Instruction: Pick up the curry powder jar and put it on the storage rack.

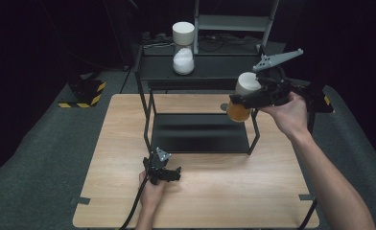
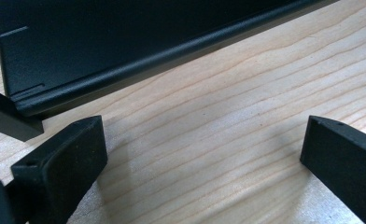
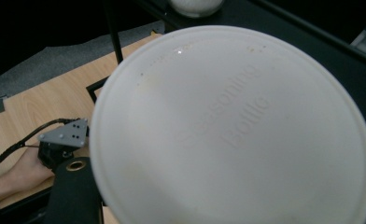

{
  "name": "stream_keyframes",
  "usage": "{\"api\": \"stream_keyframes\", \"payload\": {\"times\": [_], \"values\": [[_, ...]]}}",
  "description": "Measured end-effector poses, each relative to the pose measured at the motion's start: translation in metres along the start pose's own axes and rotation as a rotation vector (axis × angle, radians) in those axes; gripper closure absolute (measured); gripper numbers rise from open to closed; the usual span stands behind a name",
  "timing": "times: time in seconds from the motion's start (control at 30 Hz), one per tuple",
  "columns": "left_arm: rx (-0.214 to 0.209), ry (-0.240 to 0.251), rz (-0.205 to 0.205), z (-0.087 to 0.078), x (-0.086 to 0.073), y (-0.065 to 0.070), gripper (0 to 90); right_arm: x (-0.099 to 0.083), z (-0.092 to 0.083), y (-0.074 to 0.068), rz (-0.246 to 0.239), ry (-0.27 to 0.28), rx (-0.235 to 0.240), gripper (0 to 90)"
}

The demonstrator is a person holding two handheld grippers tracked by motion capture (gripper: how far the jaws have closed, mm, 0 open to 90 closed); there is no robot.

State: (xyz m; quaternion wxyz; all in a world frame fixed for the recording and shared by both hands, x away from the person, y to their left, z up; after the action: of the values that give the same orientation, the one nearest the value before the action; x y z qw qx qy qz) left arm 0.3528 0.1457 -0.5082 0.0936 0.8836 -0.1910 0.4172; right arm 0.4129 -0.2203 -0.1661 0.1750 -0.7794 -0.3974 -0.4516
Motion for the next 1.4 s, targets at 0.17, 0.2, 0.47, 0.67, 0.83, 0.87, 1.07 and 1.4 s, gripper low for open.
{"api": "stream_keyframes", "payload": {"times": [0.17,0.2,0.47,0.67,0.83,0.87,1.07,1.4], "values": [[0.000,0.000,0.000,0.000,0.000,0.000,0.4,0.021,-0.001,0.008,0.021,0.013,0.005,33.8],[0.000,0.000,0.000,0.000,0.000,0.000,0.5,0.024,-0.001,0.009,0.022,0.018,0.001,33.7],[0.000,0.000,0.000,0.000,0.000,0.000,0.4,0.046,0.005,0.015,0.035,0.023,-0.019,33.5],[0.000,0.000,0.001,0.000,0.000,0.000,0.5,0.061,0.011,0.019,0.048,0.022,-0.046,33.6],[-0.001,0.000,-0.002,0.000,0.000,0.000,0.4,0.075,0.016,0.021,0.054,0.029,-0.076,33.7],[-0.001,0.000,-0.002,0.000,0.000,0.000,0.4,0.077,0.018,0.021,0.054,0.031,-0.081,33.7],[-0.001,0.000,-0.002,0.000,0.000,0.000,0.5,0.091,0.027,0.022,0.063,0.033,-0.106,33.7],[-0.001,0.001,-0.001,0.000,0.000,0.000,0.5,0.102,0.053,0.023,0.091,0.024,-0.155,33.7]]}}
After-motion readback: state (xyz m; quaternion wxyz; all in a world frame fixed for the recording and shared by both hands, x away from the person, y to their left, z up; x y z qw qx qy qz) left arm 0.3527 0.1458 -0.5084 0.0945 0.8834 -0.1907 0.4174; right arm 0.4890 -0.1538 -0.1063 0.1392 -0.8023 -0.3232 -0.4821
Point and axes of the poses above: each handheld gripper's, and its own axes: z roughly forward along the jaws, x roughly out of its top, y roughly to its right, the point moved 8 cm from there along z, roughly forward along the jaws, and after that the axes turned 5 degrees about y, right-handed, at the moved point
